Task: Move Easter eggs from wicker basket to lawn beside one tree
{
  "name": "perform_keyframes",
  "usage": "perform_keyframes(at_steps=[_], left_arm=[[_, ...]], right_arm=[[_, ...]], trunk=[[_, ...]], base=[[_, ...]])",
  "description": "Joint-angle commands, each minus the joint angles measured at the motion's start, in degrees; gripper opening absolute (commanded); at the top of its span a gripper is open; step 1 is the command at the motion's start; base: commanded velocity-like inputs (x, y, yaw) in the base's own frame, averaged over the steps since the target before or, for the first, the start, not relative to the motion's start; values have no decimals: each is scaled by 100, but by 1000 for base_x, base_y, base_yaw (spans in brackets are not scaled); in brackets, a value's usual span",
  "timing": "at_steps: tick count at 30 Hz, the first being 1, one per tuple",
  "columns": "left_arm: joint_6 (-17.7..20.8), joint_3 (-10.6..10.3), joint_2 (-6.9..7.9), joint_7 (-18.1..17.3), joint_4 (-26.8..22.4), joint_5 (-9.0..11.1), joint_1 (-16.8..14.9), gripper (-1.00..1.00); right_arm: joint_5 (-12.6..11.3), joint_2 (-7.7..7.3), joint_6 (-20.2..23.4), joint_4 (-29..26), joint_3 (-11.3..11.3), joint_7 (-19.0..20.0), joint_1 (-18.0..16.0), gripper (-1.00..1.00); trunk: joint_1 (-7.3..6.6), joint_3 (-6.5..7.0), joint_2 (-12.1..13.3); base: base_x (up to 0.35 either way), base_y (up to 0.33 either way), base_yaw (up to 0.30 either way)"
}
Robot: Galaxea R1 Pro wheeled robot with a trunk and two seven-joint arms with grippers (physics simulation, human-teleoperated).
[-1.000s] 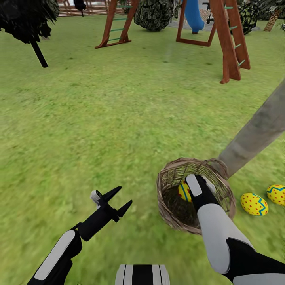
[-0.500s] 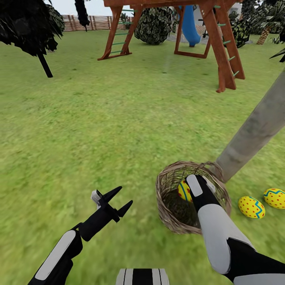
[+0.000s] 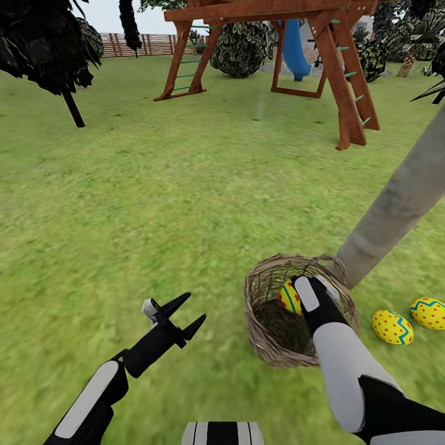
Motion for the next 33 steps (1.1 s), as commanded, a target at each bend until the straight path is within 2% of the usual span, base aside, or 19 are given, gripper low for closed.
perform_keyframes(at_steps=[1, 7, 8, 10, 18, 29, 33], left_arm=[[12, -3, 2, -12, 13, 17, -3, 100], [20, -6, 12, 32, 25, 21, -3, 100], [23, 1, 19, 259, 25, 29, -3, 100], [27, 2, 11, 419, 25, 33, -3, 100], [20, 2, 12, 425, 33, 37, -3, 100], [20, 11, 0, 425, 271, 33, -3, 100], [20, 11, 5, 425, 274, 33, -3, 100]], right_arm=[[22, 3, 32, -16, -17, -51, -2, -100], [179, 2, 32, -17, -17, -66, -1, -100], [208, 8, 32, -12, -17, -67, -1, -100], [209, 11, 32, -5, -17, -64, -1, -100], [208, 11, 32, 9, -17, -64, -1, -100], [201, -7, 32, -11, -17, -58, -1, -100], [200, -42, 45, -67, -17, -53, -1, -100]], trunk=[[-1, -4, -2], [-16, 129, 6], [-19, 151, 8], [-24, 195, 10], [-45, 373, 21], [-73, 616, 36], [-157, 689, 189]], base=[[0, 0, 0], [0, 0, 0], [0, 0, 0], [-138, 0, 0], [-25, 0, 0], [-189, 0, 0], [-306, 0, 0]])
